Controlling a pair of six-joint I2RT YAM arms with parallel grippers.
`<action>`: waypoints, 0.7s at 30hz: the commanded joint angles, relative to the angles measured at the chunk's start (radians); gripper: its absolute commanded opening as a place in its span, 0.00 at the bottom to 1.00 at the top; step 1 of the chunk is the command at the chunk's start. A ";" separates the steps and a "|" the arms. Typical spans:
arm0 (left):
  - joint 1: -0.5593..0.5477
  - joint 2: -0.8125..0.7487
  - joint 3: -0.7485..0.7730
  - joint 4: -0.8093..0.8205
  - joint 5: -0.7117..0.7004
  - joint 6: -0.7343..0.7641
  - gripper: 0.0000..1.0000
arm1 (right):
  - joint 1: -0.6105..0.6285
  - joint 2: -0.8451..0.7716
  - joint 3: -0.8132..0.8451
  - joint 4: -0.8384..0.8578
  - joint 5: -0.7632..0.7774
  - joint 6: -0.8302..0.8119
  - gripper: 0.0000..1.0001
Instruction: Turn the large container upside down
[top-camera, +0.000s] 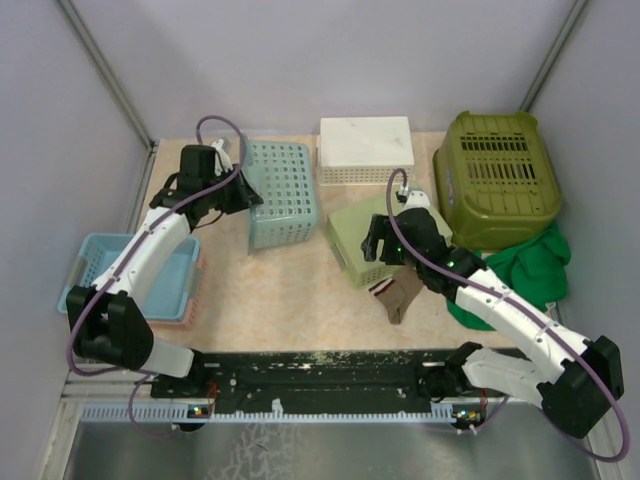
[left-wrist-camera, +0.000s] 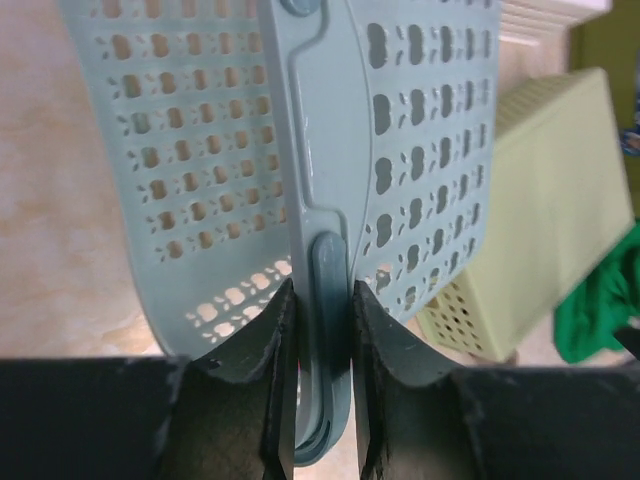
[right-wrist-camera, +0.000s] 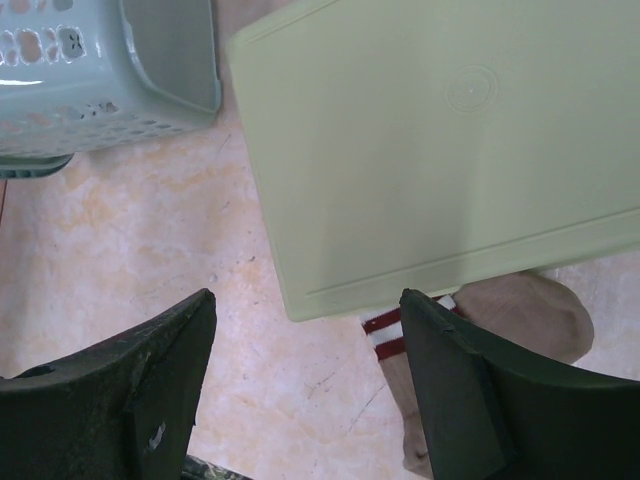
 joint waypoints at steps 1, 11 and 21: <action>0.033 0.013 -0.020 0.150 0.333 0.010 0.00 | -0.009 -0.020 -0.003 0.045 -0.001 0.006 0.74; 0.203 0.041 -0.152 0.595 0.778 -0.289 0.00 | -0.009 -0.016 0.027 0.016 0.041 0.017 0.74; 0.403 0.185 -0.303 0.992 1.001 -0.590 0.00 | -0.009 -0.042 0.027 0.012 0.081 0.045 0.74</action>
